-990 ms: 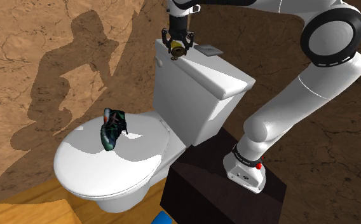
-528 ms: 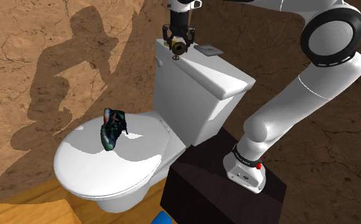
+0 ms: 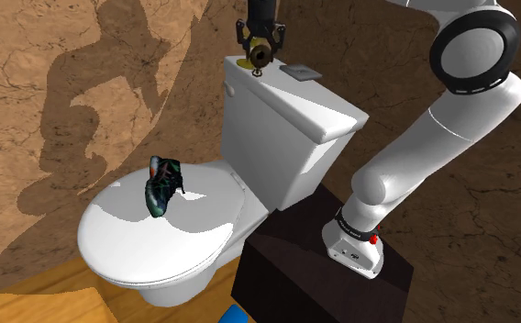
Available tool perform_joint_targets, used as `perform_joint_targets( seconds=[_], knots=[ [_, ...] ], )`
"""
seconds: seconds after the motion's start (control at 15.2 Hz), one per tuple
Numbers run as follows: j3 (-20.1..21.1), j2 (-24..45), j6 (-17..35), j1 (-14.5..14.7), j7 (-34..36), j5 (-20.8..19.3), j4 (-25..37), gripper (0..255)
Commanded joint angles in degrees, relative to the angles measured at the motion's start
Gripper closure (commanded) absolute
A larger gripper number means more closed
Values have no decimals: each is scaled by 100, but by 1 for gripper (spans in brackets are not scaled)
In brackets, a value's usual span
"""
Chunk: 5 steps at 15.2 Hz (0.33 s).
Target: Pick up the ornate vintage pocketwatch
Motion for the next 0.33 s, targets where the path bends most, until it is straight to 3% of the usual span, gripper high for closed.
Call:
perform_joint_targets(
  seconds=[0.0,0.26],
  knots=[
    [16,65,-164,3,2,-24,221,255],
    [28,124,-341,4,-7,-46,451,255]
  ],
)
